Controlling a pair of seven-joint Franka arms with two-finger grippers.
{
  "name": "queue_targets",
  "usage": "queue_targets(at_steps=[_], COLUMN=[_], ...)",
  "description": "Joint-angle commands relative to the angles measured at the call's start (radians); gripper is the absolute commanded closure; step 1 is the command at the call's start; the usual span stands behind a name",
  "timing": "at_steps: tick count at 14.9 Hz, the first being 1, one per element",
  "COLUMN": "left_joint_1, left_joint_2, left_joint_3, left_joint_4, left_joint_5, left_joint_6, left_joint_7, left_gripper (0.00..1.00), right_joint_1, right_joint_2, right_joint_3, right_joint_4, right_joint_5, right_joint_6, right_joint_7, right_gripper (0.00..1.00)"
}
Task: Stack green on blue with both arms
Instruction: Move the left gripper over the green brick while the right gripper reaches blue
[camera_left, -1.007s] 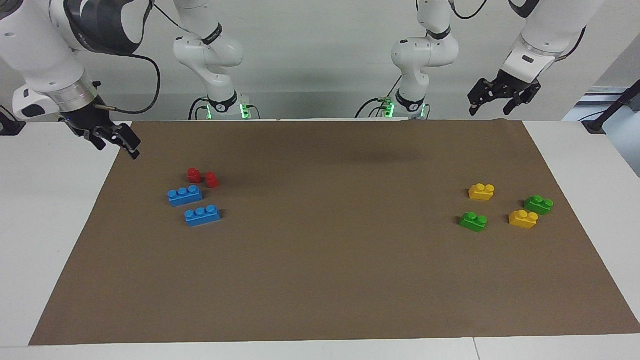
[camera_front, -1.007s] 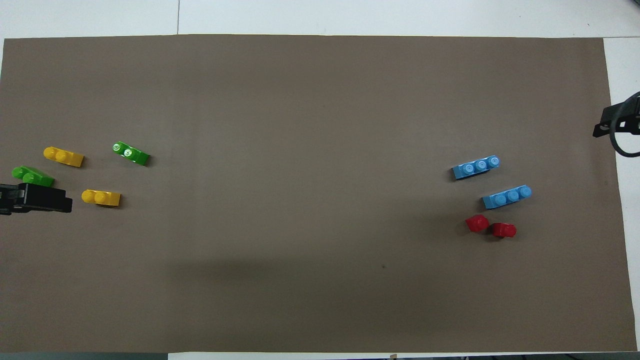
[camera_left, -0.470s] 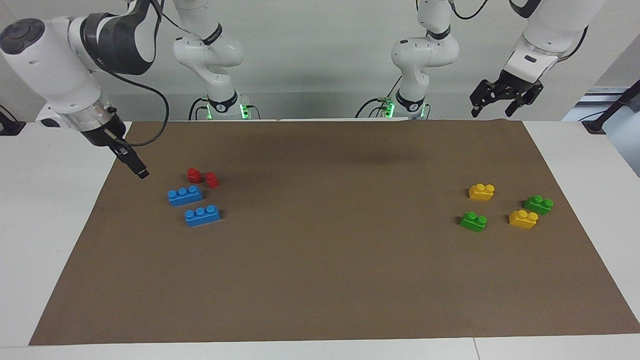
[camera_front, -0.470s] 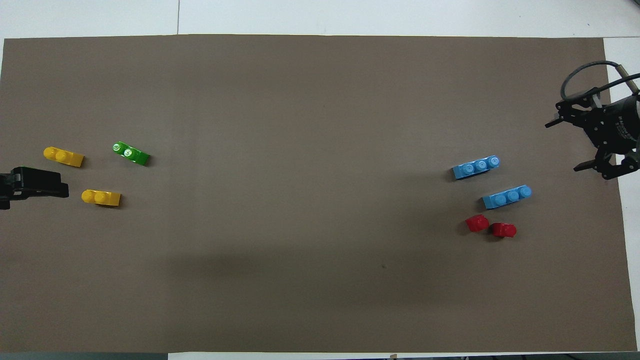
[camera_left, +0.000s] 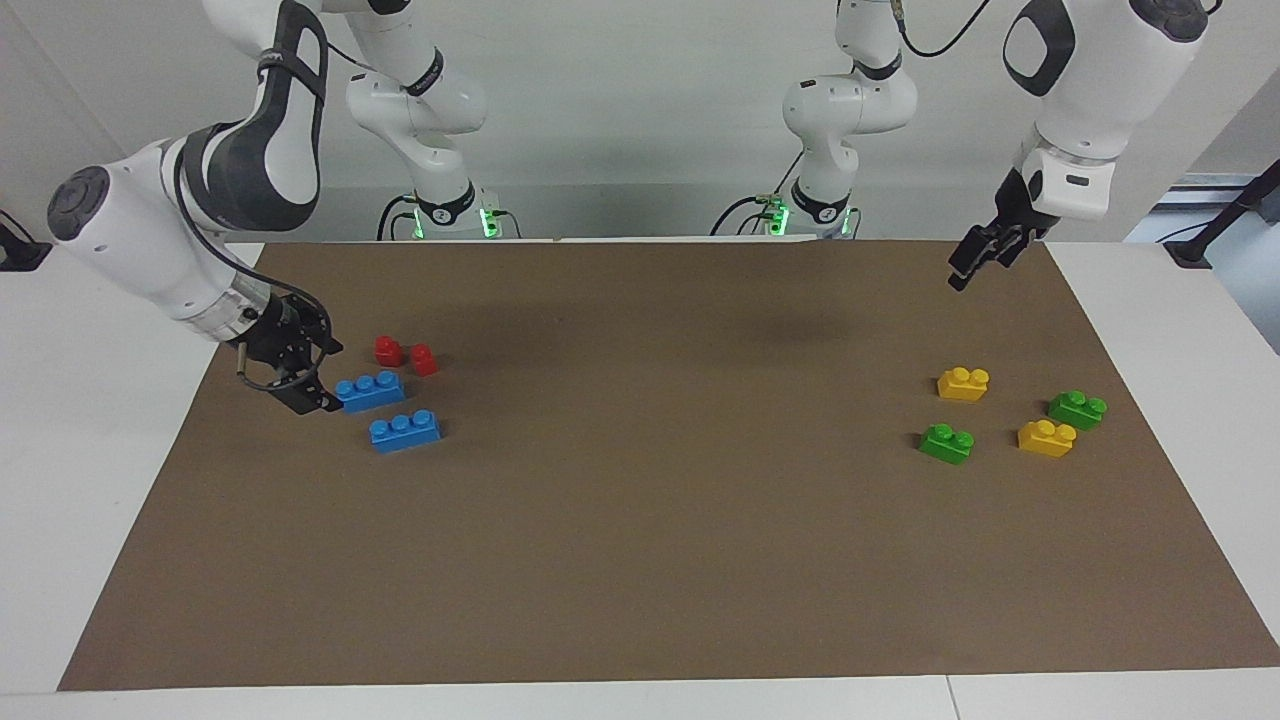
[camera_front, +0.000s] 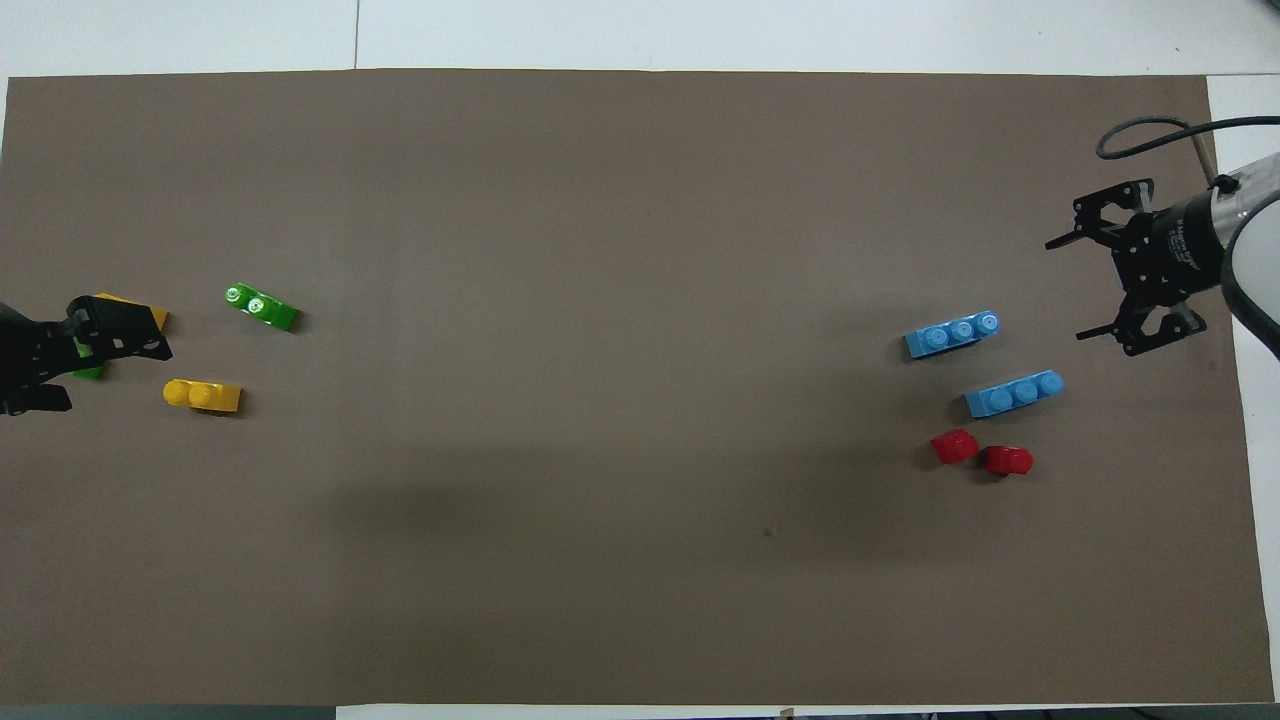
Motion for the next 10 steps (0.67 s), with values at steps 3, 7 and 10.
queue_targets(at_steps=[3, 7, 10], left_joint_1=[0.014, 0.014, 0.034], left_joint_2=[0.082, 0.185, 0.245], left_joint_3=[-0.002, -0.002, 0.0], left_joint_4=[-0.031, -0.026, -0.025], left_joint_5=[-0.01, -0.01, -0.01], left_joint_6=[0.131, 0.234, 0.292], left_joint_7=[-0.193, -0.324, -0.364], left_gripper=[0.0, 0.0, 0.0], right_joint_1=[-0.022, -0.036, -0.043], right_joint_2=[0.038, 0.073, 0.113], right_joint_3=[0.006, 0.007, 0.006], right_joint_4=[-0.057, -0.078, -0.078], right_joint_5=[0.095, 0.125, 0.145], right_joint_6=[0.074, 0.072, 0.077], right_joint_7=[0.017, -0.064, -0.15], right_gripper=[0.01, 0.01, 0.01])
